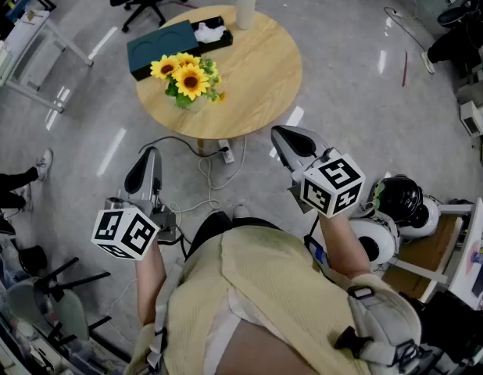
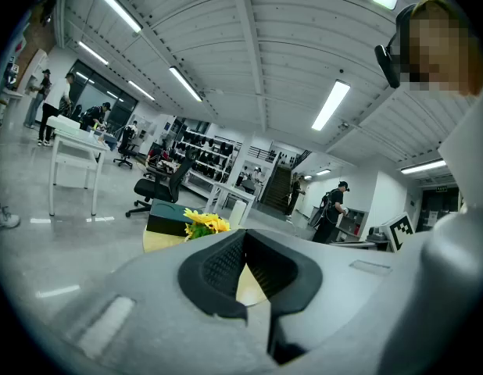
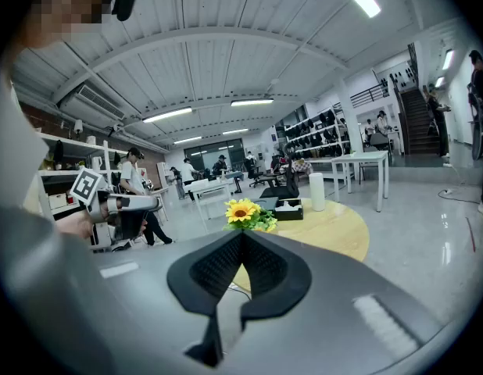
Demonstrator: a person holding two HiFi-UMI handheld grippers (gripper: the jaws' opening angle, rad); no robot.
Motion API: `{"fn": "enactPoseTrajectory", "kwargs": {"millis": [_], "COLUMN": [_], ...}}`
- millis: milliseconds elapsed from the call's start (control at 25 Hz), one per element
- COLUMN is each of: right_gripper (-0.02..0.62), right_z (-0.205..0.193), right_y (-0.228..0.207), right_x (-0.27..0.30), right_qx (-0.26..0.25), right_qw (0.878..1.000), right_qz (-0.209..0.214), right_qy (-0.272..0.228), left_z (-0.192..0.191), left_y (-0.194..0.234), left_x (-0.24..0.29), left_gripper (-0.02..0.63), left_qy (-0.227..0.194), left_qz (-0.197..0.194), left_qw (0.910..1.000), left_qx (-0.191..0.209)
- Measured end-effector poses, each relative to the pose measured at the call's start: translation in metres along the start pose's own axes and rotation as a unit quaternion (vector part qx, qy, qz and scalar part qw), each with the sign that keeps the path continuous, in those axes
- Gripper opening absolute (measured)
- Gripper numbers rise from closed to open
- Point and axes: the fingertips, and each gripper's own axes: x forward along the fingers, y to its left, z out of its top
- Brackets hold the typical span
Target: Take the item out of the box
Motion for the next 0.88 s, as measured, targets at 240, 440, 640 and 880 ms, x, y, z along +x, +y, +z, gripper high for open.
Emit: {"fn": "enactPoseTrajectory", "kwargs": {"millis": [240,440,640,880], "right_gripper": [0.003,0.003,0.003,0.003], "right_z": [0.0,-0.004,-0.005,0.0], "right_y": [0.015,0.028,0.052,0.067], "right_x": [0.001,0.002,0.007,0.013], "right_qx": [0.004,0.008,0.015,0.016], "right_qw": [1.0,0.999,0.999,0.999], "right_qz": [-0.009,-0.02,0.0,0.008], "right_qy": [0.015,0.031,0.03,0.031], "left_z": [-0.001,-0.01,-0.013,-0.007], "left_y": [0.013,0.016,0.02,0.023], "left_x": [-0.005,-0.012,-0.022,-0.04], "left_gripper": [0.002,0.002,0.002,0.002], "left_qy": [0.017,0.039,0.041,0.027], "left_qz": [0.001,-0.014,-0.032,-0.049], "left_qw": [0.9999,0.9991,0.9985,0.9983], "left_qx": [0.0,-0.007,-0.019,-0.011]}}
